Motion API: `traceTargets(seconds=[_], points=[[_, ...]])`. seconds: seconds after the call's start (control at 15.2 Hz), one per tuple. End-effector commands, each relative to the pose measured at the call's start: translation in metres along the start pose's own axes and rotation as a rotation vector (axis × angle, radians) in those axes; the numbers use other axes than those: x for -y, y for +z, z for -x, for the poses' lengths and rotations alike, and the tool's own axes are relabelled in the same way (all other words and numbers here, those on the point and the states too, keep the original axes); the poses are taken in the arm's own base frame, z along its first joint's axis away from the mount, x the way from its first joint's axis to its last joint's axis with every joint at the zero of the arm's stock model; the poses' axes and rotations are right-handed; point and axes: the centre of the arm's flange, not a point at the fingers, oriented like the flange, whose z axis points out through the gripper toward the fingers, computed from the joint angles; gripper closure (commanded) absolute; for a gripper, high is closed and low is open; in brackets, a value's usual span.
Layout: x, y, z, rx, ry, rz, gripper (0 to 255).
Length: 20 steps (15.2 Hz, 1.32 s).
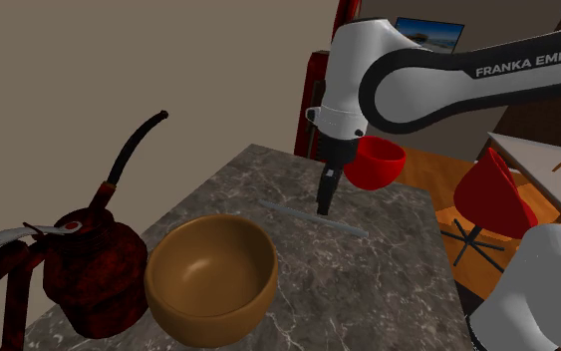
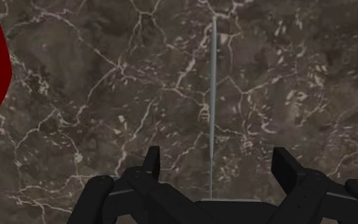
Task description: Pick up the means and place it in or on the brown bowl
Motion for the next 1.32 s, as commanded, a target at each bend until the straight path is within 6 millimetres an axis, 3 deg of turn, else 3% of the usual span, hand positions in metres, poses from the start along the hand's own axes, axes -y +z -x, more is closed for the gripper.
traceTargets(seconds=[0.0, 0.33, 0.86, 0.92, 1.25], points=[[0.003, 0.009, -0.002, 0.000, -0.007, -0.002, 0], [0.003, 0.038, -0.002, 0.000, -0.007, -0.002, 0], [0.003, 0.038, -0.002, 0.000, -0.007, -0.002, 0], [0.003, 0.038, -0.002, 0.000, -0.007, -0.002, 255], [0.003, 0.038, -0.002, 0.000, -0.007, -0.002, 255]])
